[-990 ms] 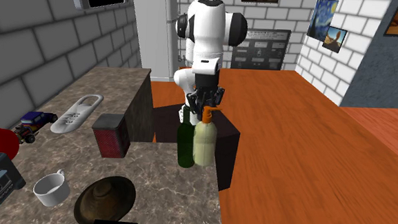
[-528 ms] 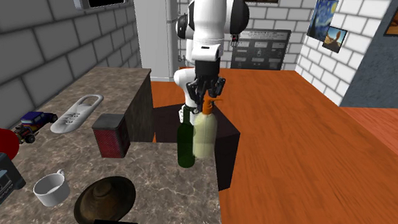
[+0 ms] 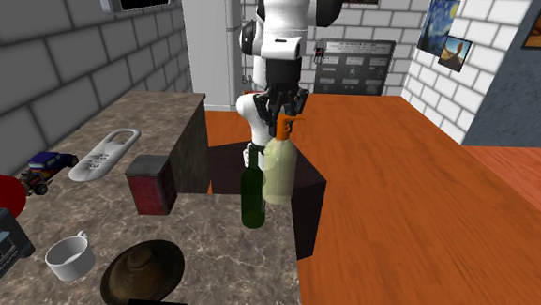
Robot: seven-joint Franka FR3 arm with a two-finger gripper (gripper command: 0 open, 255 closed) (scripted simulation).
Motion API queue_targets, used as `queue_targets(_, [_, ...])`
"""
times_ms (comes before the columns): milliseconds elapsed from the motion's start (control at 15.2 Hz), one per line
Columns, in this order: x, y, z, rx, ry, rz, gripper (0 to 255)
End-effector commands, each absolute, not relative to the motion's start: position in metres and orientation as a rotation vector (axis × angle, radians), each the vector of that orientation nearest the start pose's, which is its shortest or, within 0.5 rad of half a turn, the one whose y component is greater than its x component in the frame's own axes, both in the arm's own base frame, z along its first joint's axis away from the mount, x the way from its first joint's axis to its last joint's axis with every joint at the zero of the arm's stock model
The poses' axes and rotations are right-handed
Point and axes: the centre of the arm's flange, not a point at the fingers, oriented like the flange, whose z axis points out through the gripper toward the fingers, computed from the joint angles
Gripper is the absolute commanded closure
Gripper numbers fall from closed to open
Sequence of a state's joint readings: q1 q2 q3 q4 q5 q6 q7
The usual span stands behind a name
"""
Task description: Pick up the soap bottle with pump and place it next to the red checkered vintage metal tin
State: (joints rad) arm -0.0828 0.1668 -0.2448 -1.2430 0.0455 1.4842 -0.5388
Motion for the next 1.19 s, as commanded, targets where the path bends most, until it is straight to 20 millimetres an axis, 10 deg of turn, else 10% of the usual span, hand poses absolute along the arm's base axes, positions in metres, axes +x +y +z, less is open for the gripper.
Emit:
queue_targets(0, [0.568,-0.171,0.687,-3.149,-0.351,-0.117,255])
queue_targets(462, [0.568,-0.171,0.721,-3.149,-0.351,-0.117,255])
queue_targets(1122, [0.454,-0.237,0.722,-3.149,-0.351,-0.117,255])
